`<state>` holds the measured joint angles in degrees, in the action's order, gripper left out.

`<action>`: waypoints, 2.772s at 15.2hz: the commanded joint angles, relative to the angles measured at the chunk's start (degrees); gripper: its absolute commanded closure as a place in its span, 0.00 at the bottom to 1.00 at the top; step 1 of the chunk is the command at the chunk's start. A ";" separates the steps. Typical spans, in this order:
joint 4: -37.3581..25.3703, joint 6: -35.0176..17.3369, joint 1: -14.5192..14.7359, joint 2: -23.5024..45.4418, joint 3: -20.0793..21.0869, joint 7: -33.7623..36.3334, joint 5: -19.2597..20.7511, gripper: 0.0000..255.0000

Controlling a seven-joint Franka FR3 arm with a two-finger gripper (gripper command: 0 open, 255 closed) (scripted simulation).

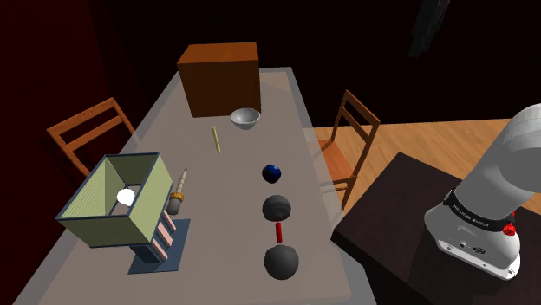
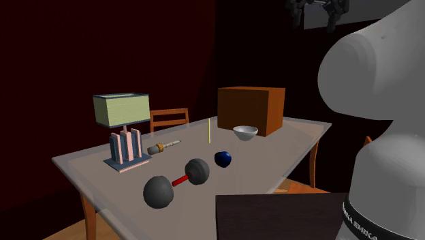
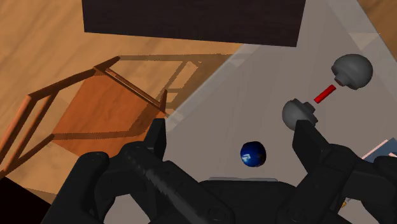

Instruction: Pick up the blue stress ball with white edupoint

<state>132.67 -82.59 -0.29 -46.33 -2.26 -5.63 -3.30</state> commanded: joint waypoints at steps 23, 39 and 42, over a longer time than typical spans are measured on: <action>-0.57 -33.49 1.25 37.95 15.33 22.13 -1.61 0.00; -24.62 -42.17 6.29 75.71 14.79 38.90 8.86 0.00; -31.41 -41.69 7.79 82.89 13.74 40.84 9.96 0.00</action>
<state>103.72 -124.36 6.90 33.89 11.85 34.41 6.24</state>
